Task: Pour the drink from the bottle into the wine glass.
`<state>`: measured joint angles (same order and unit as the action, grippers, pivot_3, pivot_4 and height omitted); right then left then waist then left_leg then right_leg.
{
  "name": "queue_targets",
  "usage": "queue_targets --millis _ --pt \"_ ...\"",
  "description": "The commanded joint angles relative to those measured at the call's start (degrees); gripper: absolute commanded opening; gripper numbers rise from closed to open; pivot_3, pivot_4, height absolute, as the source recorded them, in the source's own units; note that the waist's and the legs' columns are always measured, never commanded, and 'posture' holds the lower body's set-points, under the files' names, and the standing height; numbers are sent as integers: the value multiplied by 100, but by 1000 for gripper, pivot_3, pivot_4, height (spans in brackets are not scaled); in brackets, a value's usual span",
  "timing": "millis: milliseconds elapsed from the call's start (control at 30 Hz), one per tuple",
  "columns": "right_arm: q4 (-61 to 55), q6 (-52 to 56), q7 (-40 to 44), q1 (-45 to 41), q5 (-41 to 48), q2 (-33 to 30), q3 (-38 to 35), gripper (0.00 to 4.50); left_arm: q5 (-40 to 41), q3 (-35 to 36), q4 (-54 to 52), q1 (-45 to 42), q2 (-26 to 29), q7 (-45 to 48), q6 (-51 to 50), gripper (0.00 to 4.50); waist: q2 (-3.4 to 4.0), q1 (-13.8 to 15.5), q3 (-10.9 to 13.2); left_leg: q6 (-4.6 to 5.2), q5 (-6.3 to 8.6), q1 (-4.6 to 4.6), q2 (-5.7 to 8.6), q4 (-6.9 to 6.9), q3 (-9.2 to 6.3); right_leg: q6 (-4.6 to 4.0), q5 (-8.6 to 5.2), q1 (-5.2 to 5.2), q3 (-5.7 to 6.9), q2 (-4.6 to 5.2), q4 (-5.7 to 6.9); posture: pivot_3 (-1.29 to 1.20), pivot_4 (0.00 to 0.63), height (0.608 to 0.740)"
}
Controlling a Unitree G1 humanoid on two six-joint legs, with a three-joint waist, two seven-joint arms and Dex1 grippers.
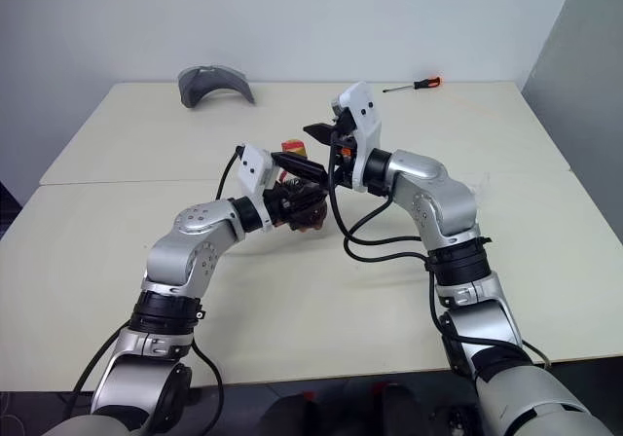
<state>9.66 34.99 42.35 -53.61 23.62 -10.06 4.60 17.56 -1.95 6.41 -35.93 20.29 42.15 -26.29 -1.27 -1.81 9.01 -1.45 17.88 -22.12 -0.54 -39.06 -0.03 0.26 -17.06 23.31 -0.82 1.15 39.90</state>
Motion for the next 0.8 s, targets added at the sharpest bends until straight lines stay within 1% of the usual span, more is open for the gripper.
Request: queue_targets --millis 33,67,100,333,433,567,700,800 --pt "-103 -34 -2 -79 17 54 6 4126 25 10 -240 -167 37 67 132 1421 0 0 0 0 0 0 0 0 0 0 0 0 0 0 0 0 150 740" --pt "-120 -44 -2 -59 10 53 14 3943 24 1 -260 -154 39 70 130 1420 0 0 0 0 0 0 0 0 0 0 0 0 0 0 0 0 150 740" --pt "-138 -23 1 -40 25 57 13 3627 28 -4 -280 -144 38 74 127 1420 0 0 0 0 0 0 0 0 0 0 0 0 0 0 0 0 150 740" --pt "-134 -9 63 -26 76 98 25 1243 34 -25 -333 -159 27 75 112 1420 0 -2 0 0 0 0 0 0 0 0 0 1 0 0 1 0 150 740" --pt "-57 -17 127 -121 112 111 0 1224 72 -40 -465 -140 78 126 40 1420 0 -2 0 0 0 0 0 0 0 0 0 1 0 0 0 0 150 740" --pt "146 -19 694 -393 263 12 20 1224 338 -133 -1069 188 326 578 -123 1419 4 -23 5 0 0 0 -1 4 2 0 0 4 -2 -1 1 0 150 740" --pt "274 45 1670 -732 636 -125 3 1224 1084 63 -2093 568 570 798 -833 1378 3 -15 7 2 1 -1 -1 6 1 0 0 5 -2 -1 -3 0 150 740" --pt "315 2 2380 -874 767 -220 118 1224 1815 241 -2923 787 779 815 -1491 1368 3 -7 8 5 3 -4 -1 5 -2 0 0 5 -1 0 -4 0 150 740"
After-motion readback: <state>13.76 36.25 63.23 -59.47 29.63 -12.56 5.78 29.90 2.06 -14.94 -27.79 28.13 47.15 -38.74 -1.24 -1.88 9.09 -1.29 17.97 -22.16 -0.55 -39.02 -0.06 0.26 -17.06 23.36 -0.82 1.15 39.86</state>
